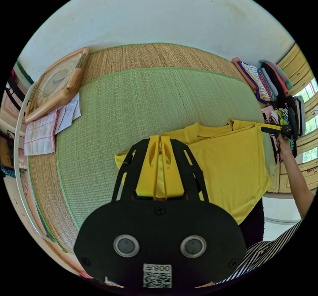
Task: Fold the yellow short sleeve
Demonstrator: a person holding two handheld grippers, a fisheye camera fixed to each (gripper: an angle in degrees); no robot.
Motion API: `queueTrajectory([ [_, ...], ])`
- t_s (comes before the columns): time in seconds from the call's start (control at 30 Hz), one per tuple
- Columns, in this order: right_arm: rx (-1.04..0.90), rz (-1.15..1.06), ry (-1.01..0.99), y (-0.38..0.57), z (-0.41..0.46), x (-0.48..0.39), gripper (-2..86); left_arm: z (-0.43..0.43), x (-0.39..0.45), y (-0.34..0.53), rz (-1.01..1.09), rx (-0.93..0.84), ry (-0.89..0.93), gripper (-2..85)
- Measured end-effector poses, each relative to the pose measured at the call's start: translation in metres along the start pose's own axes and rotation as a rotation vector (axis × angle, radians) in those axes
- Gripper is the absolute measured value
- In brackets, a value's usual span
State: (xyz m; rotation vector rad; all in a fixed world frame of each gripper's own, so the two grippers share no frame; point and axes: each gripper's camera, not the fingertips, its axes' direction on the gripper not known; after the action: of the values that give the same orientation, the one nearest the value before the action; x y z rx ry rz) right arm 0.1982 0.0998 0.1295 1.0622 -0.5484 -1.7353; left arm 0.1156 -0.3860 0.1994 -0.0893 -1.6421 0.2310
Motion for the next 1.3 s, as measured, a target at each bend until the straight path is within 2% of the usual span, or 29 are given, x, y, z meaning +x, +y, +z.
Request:
queueTrajectory([
  [0.07,-0.02,0.008,0.001,0.001,0.01,0.005,5.8,0.01,-0.003,0.014,-0.032,-0.017,-0.026,2.3],
  [0.23,0.034,0.057,-0.04,0.045,0.011,0.03,8.3,0.003,-0.024,0.091,-0.09,0.034,0.095,5.1],
  [0.47,0.092,0.204,-0.307,0.186,0.022,0.075,8.7,0.01,-0.064,0.259,-0.298,-0.035,0.275,7.3],
  [0.63,0.084,0.272,-0.459,0.28,0.047,0.074,8.8,0.033,-0.072,0.334,-0.402,-0.079,0.319,7.9],
  [0.9,0.083,0.296,-0.456,0.366,0.08,0.073,9.2,0.072,-0.06,0.375,-0.377,-0.123,0.302,7.5],
  [1.3,0.131,0.272,-0.532,0.395,0.124,0.077,9.5,0.12,-0.059,0.419,-0.434,-0.126,0.305,3.3],
])
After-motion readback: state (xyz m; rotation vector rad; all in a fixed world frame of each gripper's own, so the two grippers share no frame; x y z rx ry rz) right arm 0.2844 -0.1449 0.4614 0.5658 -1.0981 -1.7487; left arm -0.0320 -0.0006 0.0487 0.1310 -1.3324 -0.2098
